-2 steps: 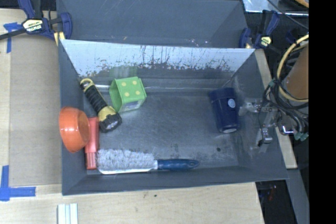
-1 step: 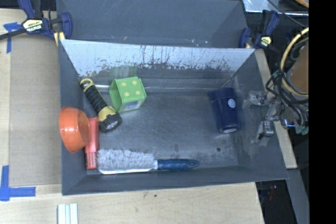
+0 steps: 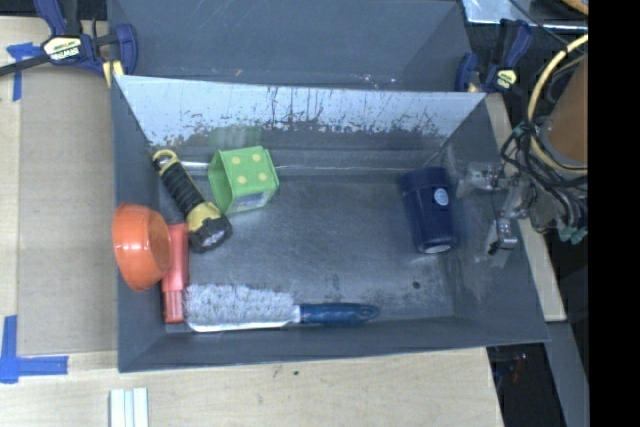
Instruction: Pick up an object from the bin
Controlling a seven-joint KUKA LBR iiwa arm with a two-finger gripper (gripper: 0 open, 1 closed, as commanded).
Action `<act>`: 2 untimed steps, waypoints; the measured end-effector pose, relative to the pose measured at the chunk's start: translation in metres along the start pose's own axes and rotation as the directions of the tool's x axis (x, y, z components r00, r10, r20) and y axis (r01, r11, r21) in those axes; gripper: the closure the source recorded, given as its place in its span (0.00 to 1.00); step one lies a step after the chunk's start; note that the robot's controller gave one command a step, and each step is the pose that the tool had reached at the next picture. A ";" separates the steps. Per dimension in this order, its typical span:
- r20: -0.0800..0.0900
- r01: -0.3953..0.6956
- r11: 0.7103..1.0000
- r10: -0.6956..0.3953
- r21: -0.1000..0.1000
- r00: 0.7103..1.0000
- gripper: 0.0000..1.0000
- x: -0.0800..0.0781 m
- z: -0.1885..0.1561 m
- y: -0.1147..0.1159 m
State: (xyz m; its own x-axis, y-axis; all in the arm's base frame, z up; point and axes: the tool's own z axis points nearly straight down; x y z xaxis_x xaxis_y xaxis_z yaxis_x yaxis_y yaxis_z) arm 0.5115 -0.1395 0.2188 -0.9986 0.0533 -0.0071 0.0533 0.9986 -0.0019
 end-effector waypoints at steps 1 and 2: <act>0.003 -0.037 0.999 0.037 -0.004 0.999 0.00 -0.072 0.097 0.040; 0.018 0.108 0.994 -0.108 0.003 0.994 0.00 -0.034 0.074 0.098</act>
Offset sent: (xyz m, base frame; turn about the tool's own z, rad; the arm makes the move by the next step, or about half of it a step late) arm 0.0398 0.0922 -0.0749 -0.1019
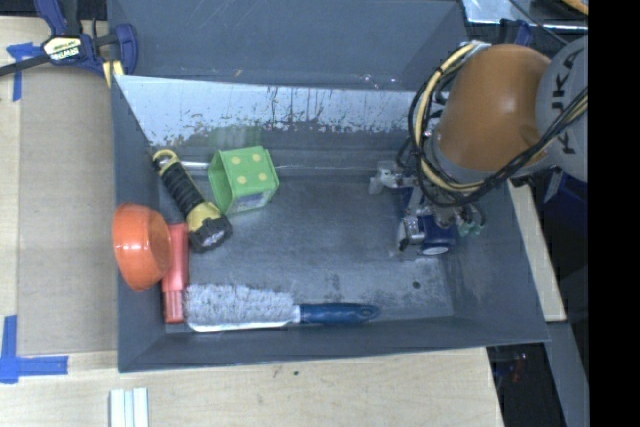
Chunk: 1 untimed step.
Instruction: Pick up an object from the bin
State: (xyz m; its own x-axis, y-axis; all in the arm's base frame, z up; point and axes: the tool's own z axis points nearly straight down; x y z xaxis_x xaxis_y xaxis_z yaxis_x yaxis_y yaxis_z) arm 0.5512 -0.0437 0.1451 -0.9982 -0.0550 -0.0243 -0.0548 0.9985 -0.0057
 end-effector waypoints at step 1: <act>-0.006 -0.070 0.998 0.070 0.002 0.998 0.00 -0.007 -0.091 -0.043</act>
Offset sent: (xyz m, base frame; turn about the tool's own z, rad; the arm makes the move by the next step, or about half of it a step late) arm 0.0698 -0.0169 0.0001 -0.0928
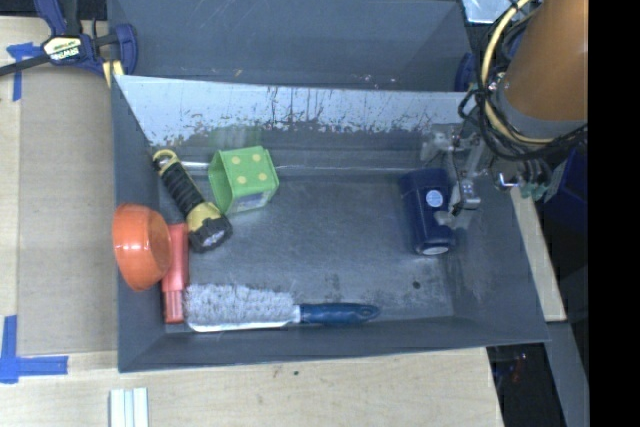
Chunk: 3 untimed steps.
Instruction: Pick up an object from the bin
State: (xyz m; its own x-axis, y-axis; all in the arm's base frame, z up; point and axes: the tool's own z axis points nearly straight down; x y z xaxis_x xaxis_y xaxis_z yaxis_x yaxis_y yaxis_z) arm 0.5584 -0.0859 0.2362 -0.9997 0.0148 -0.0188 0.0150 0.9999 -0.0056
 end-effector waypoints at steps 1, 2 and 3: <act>0.007 0.153 0.988 -0.153 0.000 0.988 0.00 -0.056 0.080 0.022; 0.014 0.039 0.999 -0.039 0.003 0.999 0.00 -0.029 0.034 0.005; 0.013 0.134 0.991 -0.134 0.002 0.991 0.00 -0.055 0.103 -0.024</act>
Offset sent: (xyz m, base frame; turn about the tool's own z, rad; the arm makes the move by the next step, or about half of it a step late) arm 0.0218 -0.0008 -0.0136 -0.0126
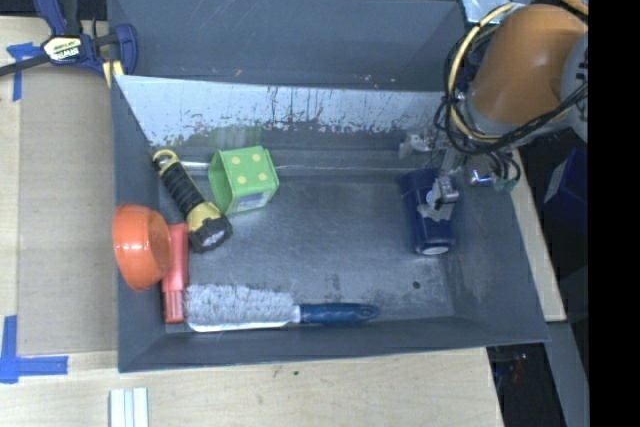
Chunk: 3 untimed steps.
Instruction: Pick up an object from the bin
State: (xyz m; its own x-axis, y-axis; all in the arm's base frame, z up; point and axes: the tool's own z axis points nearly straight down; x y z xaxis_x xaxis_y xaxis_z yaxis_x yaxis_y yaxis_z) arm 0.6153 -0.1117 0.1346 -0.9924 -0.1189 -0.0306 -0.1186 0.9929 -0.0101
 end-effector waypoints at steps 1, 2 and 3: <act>0.013 -0.111 0.994 0.111 0.004 0.994 1.00 0.046 -0.044 -0.035; 0.013 -0.111 0.994 0.111 0.004 0.994 1.00 0.046 -0.044 -0.035; 0.013 -0.125 0.992 0.125 0.003 0.992 1.00 0.052 -0.137 -0.029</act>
Offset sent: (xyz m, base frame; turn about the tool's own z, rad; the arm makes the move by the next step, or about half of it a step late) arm 0.0000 0.0000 0.0000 0.0000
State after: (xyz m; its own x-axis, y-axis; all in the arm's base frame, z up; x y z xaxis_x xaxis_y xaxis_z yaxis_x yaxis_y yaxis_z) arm 0.5630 -0.1459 0.2700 -0.9990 0.0065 -0.0443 0.0069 0.9999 -0.0093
